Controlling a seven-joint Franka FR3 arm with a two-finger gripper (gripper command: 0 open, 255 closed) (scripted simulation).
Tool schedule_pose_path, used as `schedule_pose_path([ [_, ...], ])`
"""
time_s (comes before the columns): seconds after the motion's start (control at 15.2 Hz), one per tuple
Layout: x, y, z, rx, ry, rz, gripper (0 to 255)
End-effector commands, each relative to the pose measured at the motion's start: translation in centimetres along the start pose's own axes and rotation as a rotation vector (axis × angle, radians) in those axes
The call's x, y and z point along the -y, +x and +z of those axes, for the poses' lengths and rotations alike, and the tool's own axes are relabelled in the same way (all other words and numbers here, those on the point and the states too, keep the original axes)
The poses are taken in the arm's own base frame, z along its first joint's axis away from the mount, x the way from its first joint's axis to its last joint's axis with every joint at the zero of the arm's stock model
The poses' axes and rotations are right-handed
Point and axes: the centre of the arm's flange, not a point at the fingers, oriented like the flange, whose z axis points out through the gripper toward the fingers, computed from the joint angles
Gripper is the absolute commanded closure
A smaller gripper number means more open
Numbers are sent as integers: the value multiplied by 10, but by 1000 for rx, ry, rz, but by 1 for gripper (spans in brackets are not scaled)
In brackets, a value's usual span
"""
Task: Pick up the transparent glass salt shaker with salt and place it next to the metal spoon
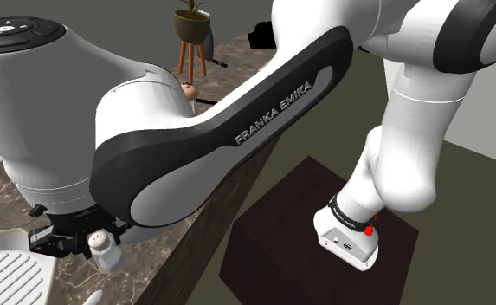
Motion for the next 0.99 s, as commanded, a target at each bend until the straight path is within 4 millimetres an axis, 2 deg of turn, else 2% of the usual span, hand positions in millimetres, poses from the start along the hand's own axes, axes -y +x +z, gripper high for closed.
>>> schedule_pose_path([
  [0.0,-2,0,11,0,1,0,255],
  [0.07,-2,0,17,0,1,0,255],
  [0.59,-2,0,17,0,1,0,255],
  [0.66,-2,0,17,0,1,0,0],
  [0.92,-2,1,17,0,0,0,0],
])
